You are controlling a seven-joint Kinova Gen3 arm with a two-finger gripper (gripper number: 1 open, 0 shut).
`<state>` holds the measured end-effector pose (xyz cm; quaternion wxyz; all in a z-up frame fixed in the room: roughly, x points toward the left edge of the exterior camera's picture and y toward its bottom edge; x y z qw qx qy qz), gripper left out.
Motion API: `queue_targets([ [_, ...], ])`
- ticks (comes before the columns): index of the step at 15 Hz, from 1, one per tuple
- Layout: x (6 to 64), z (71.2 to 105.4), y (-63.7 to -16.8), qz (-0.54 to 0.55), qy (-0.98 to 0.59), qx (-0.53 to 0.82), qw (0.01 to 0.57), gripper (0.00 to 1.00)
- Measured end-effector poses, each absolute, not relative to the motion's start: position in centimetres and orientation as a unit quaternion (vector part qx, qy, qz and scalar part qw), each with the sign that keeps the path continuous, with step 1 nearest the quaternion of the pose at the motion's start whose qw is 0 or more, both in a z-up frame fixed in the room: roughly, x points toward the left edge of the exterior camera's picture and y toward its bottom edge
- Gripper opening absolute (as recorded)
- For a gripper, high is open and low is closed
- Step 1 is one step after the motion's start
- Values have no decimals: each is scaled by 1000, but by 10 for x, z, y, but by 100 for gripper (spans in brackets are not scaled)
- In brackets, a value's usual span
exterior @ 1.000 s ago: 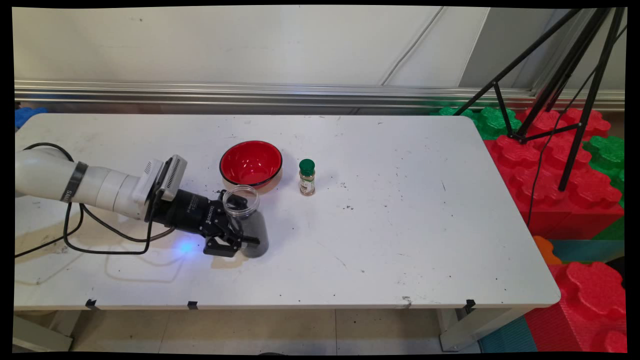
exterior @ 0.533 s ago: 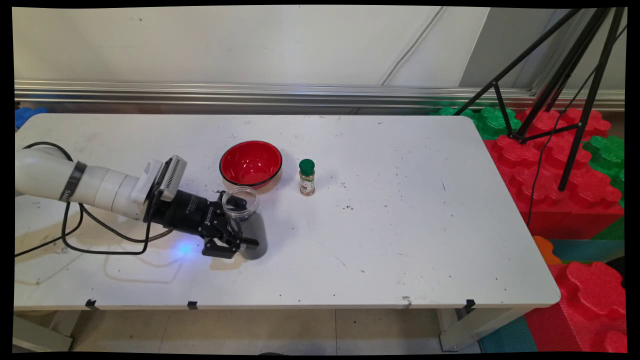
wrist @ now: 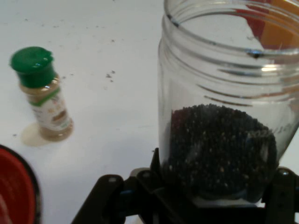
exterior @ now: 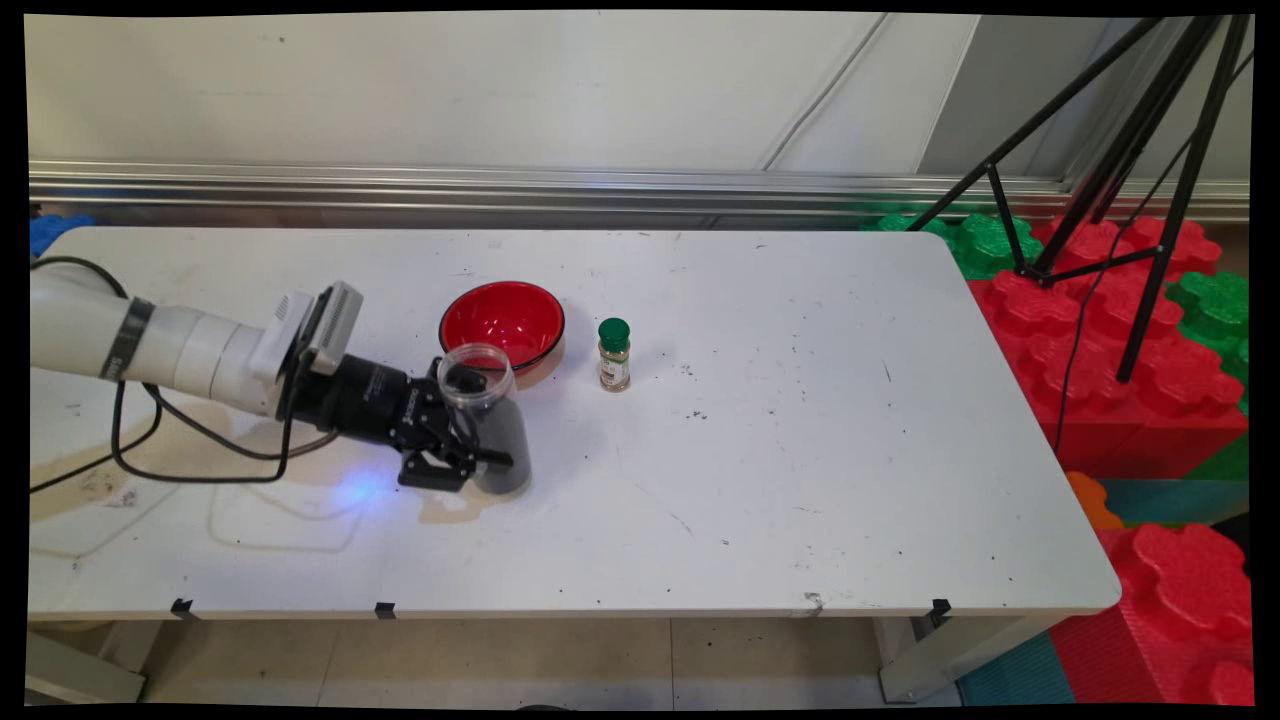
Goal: Pour the black seasoning powder in the red bowl
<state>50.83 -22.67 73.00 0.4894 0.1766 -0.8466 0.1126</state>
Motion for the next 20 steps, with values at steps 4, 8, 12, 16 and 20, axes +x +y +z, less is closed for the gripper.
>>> queue_targets([
  [4, 513, 747, -238, 130, -846, 185, 483, 0],
  [8, 516, 764, -252, 147, -845, 189, 479, 0],
  [12, 521, 783, -270, 165, -843, 189, 476, 0],
  [16, 524, 800, -285, 180, -842, 187, 472, 0],
  [20, 529, 819, -307, 203, -842, 180, 466, 0],
])
